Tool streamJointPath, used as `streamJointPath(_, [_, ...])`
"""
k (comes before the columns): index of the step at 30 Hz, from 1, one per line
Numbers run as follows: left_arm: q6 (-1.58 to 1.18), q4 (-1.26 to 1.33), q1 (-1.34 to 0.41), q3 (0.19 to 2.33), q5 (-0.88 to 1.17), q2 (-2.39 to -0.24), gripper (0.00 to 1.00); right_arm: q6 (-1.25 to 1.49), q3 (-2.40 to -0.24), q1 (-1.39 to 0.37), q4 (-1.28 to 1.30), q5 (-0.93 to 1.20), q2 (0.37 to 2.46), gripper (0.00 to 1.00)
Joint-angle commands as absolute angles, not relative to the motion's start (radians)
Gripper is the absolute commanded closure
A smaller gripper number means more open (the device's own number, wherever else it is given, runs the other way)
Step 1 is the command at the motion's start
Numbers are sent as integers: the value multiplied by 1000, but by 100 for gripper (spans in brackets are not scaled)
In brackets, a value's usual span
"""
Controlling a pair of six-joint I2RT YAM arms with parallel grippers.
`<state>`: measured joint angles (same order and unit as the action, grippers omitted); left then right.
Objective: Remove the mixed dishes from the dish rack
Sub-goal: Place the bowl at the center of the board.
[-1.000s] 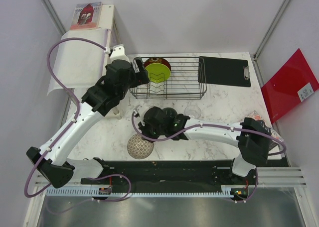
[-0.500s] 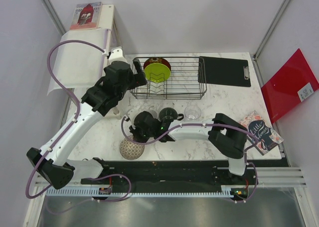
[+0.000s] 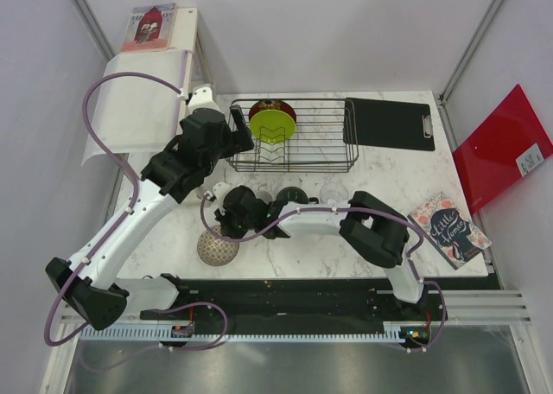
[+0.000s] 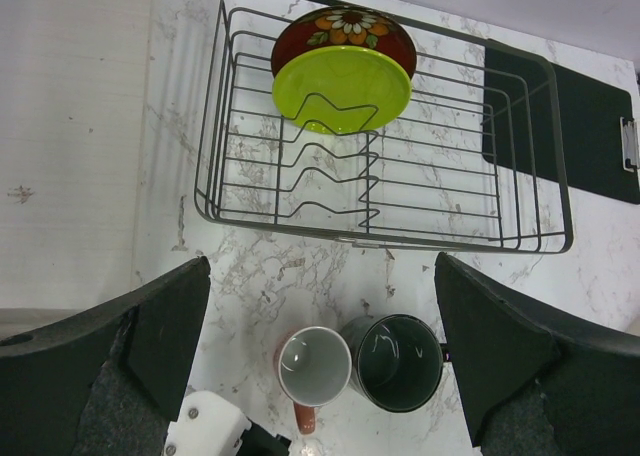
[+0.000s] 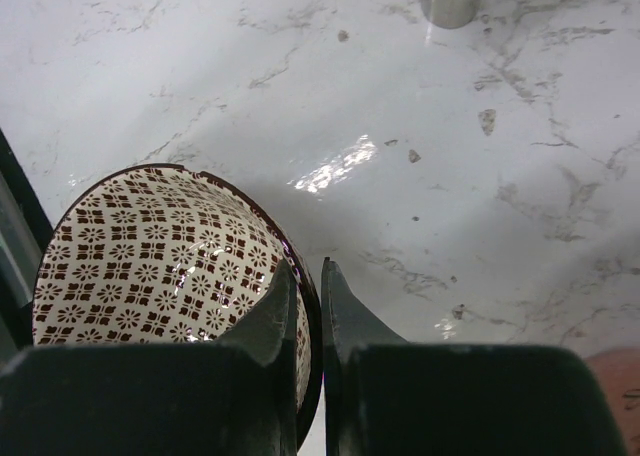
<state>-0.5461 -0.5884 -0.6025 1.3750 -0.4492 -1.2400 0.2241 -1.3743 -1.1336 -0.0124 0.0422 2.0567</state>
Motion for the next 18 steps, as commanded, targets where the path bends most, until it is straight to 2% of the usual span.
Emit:
streamJointPath(1, [-561,-557,-597,1378,-445,-1215,1,238,-1428,-1097,-81,54,2054,100])
streamJointPath(8, [-569,-555,-597,1376,-428,-1219,1,273,-1419,-1049,-66,80,2048,99])
streamJointPath(15, [-578,-551,-597,1374,-411,-1227,1,270,-1384,-1049,-78,107,2007,69])
streamJointPath(18, [-578,-548,-595,1374,-405,-1226,1,268,-1381,-1048,-78,113,1985,62])
